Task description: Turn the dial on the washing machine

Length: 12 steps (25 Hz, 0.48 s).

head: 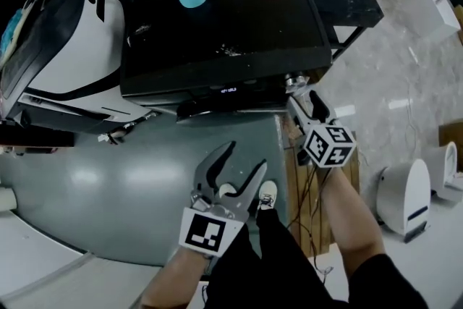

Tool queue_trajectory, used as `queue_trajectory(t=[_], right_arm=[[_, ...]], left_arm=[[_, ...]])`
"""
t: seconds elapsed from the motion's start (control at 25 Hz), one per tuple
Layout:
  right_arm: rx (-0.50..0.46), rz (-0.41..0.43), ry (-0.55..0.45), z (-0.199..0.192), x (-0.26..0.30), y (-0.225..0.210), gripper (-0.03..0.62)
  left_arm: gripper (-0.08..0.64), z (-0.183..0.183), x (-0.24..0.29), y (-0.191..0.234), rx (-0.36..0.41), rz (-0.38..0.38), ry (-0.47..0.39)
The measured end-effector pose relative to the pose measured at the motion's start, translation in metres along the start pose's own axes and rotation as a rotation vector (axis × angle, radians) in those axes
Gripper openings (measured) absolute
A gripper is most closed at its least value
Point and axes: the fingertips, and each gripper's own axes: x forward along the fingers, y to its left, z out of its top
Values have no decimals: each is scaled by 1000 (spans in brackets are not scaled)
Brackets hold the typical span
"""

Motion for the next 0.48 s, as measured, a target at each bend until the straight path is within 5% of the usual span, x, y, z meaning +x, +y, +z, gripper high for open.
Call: queue_trajectory(t=[0.48], right_arm=[[172, -38, -10, -16, 40, -24, 310]], left_arm=[[238, -27, 19, 14, -24, -22, 16]])
